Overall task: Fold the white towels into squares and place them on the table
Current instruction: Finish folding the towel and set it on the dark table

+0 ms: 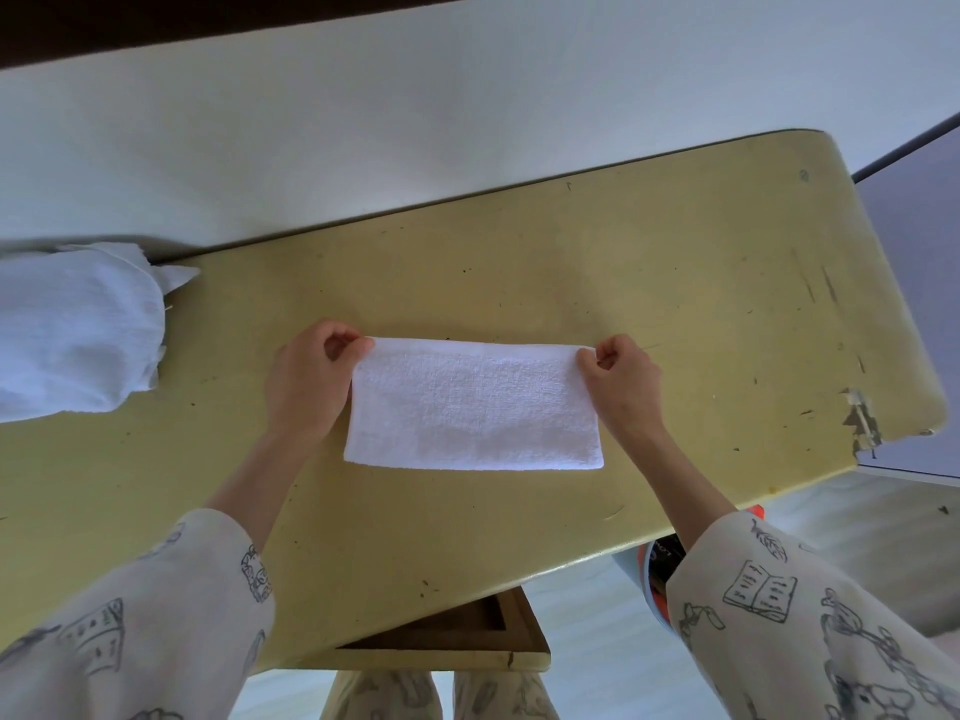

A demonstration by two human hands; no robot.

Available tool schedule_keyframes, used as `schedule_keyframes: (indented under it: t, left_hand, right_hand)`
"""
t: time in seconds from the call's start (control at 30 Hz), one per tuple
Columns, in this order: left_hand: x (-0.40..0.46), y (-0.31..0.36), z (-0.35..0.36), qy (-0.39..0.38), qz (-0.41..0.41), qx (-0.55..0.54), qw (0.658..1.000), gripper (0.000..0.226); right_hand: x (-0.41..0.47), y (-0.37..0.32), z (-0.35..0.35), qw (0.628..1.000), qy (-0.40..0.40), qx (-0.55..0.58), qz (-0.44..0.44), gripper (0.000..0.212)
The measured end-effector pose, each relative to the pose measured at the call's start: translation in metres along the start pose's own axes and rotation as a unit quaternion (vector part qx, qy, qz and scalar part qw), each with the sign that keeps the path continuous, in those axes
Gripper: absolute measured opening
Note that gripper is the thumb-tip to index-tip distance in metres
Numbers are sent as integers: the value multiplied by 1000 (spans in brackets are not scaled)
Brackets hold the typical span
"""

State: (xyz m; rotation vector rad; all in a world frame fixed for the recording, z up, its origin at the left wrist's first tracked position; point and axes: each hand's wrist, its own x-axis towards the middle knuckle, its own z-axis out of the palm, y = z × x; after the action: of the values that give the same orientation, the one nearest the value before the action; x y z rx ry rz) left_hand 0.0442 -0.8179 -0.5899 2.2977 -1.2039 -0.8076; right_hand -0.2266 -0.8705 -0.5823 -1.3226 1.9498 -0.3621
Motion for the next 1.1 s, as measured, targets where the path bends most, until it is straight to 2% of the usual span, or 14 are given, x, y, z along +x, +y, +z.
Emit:
schedule_keyframes:
  t: [0.1,0.23,0.37,0.43,0.5,0.6,0.67,0.87,1.1]
  left_hand:
    - [2,0,1,-2,-3,1,1000,12]
    - [4,0,2,-5,-18,7,1000,19]
    - [-7,8,1,42,-3,45,998,26]
    - [-20,13,5,90,77,121,986,26]
    - [-38,17,16,98,179,179,962,28]
    - [-59,15,39,31,288,213,933,32]
    - [-62,10,50,-9,318,238,918,33]
    - [-59,-7,57,-64,305,321,894,50]
    - [-61,-9,60,-57,294,330,895,52]
  right_hand:
    - [1,1,0,1000,-2,-2,-3,12]
    - [1,0,-1,1000,-3,6,2,11]
    - [0,1,-2,999,6,30,11,14]
    - [-2,1,-3,999,14,43,16,15]
    - [-4,1,-3,998,23,62,16,15]
    - [-9,1,-2,995,38,87,-1,12]
    - [-10,2,-2,994,46,103,-5,10]
    - [-6,6,2,993,57,101,3,8]
    - [-4,7,3,995,59,80,11,12]
